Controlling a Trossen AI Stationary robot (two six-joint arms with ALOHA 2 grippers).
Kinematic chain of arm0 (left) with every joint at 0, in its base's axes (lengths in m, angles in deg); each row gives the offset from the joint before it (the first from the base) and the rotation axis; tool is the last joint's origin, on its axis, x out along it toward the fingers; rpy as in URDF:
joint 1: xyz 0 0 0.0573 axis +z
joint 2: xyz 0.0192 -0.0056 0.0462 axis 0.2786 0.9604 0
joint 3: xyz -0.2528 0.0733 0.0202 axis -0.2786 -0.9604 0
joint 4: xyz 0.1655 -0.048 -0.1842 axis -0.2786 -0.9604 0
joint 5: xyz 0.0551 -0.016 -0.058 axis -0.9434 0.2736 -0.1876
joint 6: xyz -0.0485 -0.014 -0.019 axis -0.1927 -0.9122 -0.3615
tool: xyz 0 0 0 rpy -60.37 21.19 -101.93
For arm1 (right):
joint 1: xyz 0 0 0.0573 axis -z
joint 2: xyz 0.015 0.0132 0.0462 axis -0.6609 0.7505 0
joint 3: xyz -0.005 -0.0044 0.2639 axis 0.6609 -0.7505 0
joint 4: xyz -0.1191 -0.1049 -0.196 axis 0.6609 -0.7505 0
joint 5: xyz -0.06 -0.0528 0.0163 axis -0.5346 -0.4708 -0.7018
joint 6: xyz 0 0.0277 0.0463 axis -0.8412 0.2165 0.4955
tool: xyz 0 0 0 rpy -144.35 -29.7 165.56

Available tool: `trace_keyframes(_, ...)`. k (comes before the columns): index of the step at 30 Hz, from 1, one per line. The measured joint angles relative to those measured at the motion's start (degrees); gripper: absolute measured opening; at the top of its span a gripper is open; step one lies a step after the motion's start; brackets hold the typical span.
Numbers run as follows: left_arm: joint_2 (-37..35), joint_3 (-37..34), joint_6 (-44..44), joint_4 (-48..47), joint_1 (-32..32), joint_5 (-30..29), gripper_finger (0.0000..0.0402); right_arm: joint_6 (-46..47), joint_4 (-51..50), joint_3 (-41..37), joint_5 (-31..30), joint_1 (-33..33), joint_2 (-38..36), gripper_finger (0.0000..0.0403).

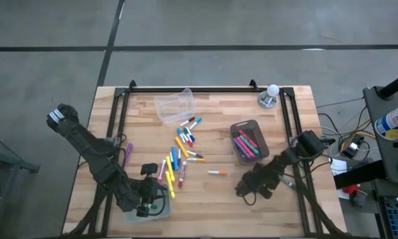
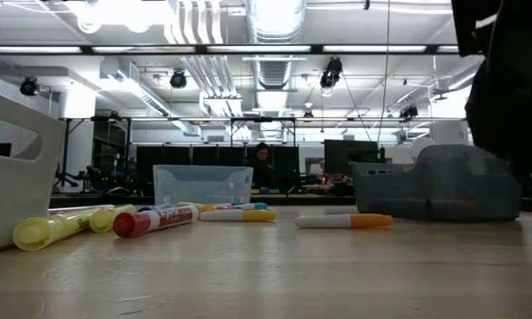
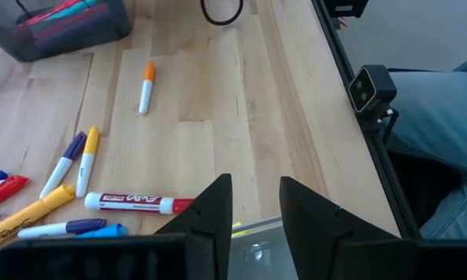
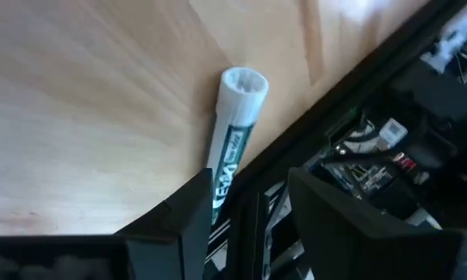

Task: Pick & Place Markers
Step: Put the green marker pen into the gray bin

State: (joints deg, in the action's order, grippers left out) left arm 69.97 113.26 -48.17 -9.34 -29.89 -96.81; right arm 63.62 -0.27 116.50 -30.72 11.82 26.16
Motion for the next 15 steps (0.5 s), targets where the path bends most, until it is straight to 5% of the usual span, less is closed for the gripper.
trace_keyframes(15, 0.00, 0.00, -0.30, 0.02, 0.00, 0.02, 0.0102, -13.63, 8.89, -7.51, 4.33, 7.15, -3.05, 0.0123)
